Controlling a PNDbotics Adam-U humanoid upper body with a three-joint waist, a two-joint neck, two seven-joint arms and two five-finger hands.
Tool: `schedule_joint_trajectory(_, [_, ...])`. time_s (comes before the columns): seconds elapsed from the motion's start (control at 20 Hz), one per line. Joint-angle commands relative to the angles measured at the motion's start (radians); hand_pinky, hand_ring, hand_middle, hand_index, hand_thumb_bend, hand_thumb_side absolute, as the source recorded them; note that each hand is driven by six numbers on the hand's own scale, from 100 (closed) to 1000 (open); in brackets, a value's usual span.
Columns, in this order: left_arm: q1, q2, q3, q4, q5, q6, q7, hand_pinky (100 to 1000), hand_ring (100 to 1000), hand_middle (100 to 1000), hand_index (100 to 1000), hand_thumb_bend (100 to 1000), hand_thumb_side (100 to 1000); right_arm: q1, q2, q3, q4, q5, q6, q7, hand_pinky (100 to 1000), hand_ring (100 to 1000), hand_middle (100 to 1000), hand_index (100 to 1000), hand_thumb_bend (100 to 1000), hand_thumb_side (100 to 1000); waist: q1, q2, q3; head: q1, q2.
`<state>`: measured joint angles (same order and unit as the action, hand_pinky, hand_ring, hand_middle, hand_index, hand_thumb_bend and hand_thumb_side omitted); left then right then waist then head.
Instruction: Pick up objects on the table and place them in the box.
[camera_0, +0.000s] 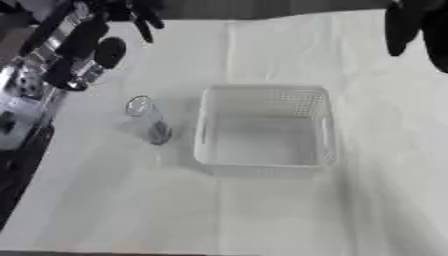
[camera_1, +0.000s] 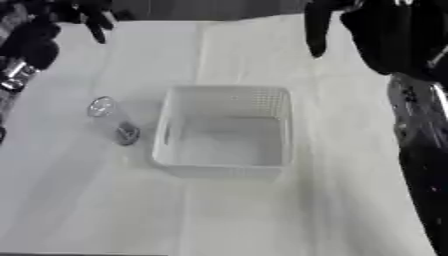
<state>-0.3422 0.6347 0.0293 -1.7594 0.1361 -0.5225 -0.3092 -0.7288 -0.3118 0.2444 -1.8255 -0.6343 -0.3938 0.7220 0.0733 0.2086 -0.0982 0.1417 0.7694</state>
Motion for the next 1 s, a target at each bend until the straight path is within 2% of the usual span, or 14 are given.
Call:
schedule_joint_trajectory(0.05, [0.000,-0.009,0.025,0.040,-0.025,0.018,0.012,514,719,765,891,335,732,-0.006,0.007,-0.014,-0.009,-0.008,-0.176,0.185,310,472,610,193,100,878,-0.007,-0.023,0.004,-0.010,0.001])
schedule_joint_trajectory(0.25, [0.027,-0.044,0.073,0.120,-0.094,0.043,0.078,487,705,764,898,370,734,-0.005,0.005,-0.016,-0.010,-0.008,-0.175,0.185,308,471,609,190,100,878,-0.009,-0.023,0.006,0.005,0.001])
schedule_joint_trajectory(0.4, [0.041,-0.071,0.077,0.178,-0.094,0.060,0.135,491,730,780,914,371,747,-0.006,0.001,-0.016,-0.012,-0.006,-0.178,0.185,308,470,609,189,100,878,-0.009,-0.018,0.009,0.015,0.001])
schedule_joint_trajectory(0.45, [0.042,-0.080,0.077,0.188,-0.089,0.062,0.147,536,763,801,935,380,740,-0.007,0.000,-0.016,-0.012,-0.005,-0.178,0.185,307,470,609,188,100,878,-0.010,-0.016,0.010,0.018,0.001])
schedule_joint_trajectory(0.5, [0.043,-0.091,0.076,0.195,-0.083,0.064,0.155,536,763,801,935,380,740,-0.008,-0.001,-0.015,-0.013,-0.004,-0.179,0.185,307,470,609,188,100,878,-0.010,-0.015,0.011,0.022,0.001])
schedule_joint_trajectory(0.55, [0.043,-0.103,0.075,0.199,-0.078,0.065,0.160,572,777,815,956,389,740,-0.009,-0.001,-0.015,-0.014,-0.003,-0.181,0.185,307,470,609,186,100,878,-0.010,-0.013,0.012,0.026,0.001])
schedule_joint_trajectory(0.7, [0.036,-0.145,0.073,0.210,-0.057,0.070,0.160,588,779,818,963,397,736,-0.011,-0.003,-0.014,-0.015,-0.001,-0.182,0.185,307,470,609,186,100,878,-0.011,-0.009,0.014,0.035,0.001])
schedule_joint_trajectory(0.85, [0.028,-0.184,0.071,0.221,-0.035,0.080,0.144,639,788,820,967,516,642,-0.011,-0.004,-0.012,-0.017,0.001,-0.182,0.185,306,469,608,184,100,878,-0.010,-0.007,0.013,0.038,0.001])
schedule_joint_trajectory(1.0, [0.028,-0.211,0.067,0.226,-0.029,0.088,0.118,640,787,818,965,564,634,-0.011,-0.005,-0.012,-0.017,0.002,-0.182,0.185,306,468,608,184,100,878,-0.008,-0.006,0.011,0.038,0.001])
